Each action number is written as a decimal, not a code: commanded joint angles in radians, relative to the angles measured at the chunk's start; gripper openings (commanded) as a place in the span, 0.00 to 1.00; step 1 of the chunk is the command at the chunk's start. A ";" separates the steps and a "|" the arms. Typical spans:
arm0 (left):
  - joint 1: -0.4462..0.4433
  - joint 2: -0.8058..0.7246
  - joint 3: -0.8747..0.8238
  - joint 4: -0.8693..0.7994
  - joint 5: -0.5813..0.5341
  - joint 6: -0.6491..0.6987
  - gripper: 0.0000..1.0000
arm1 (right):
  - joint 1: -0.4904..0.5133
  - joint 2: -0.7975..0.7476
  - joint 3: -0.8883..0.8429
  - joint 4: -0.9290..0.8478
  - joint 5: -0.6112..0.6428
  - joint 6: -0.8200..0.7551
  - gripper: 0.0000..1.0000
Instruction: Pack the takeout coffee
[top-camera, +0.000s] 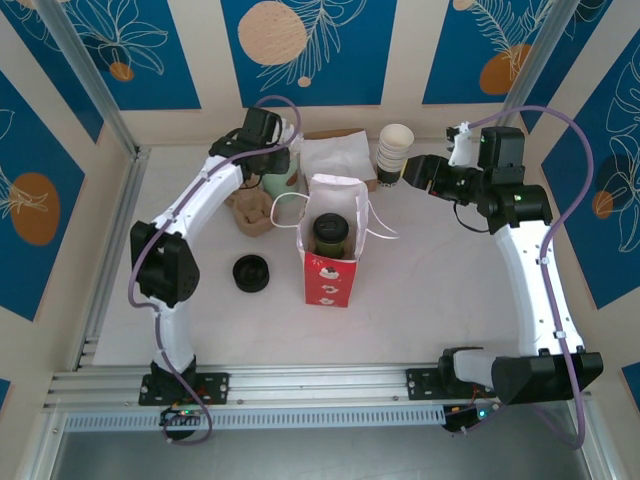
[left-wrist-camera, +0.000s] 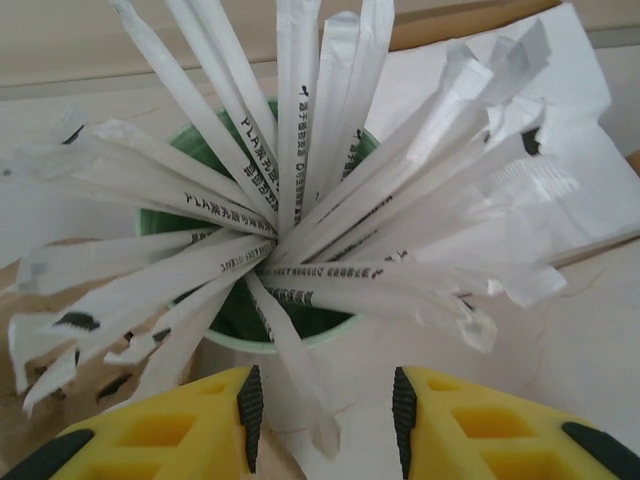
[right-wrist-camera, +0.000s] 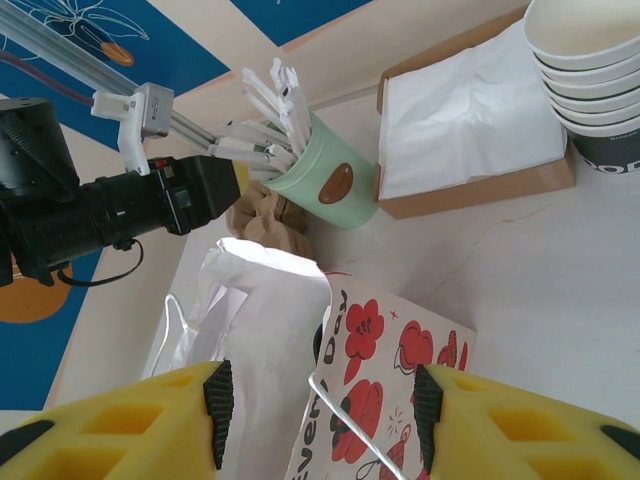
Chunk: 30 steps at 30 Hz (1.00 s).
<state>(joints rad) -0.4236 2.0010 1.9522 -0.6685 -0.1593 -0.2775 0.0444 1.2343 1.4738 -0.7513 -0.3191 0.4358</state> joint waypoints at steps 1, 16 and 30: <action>0.008 0.042 0.057 -0.003 -0.053 0.016 0.40 | -0.013 -0.007 -0.017 0.019 -0.023 -0.016 0.54; 0.009 0.105 0.066 0.021 -0.123 0.018 0.30 | -0.065 -0.015 -0.038 0.020 -0.058 -0.008 0.56; -0.002 0.027 0.118 -0.034 -0.120 0.051 0.15 | -0.075 -0.019 -0.032 0.012 -0.096 -0.009 0.56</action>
<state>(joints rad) -0.4236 2.0865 2.0232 -0.6743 -0.2638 -0.2504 -0.0238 1.2331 1.4441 -0.7406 -0.3790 0.4362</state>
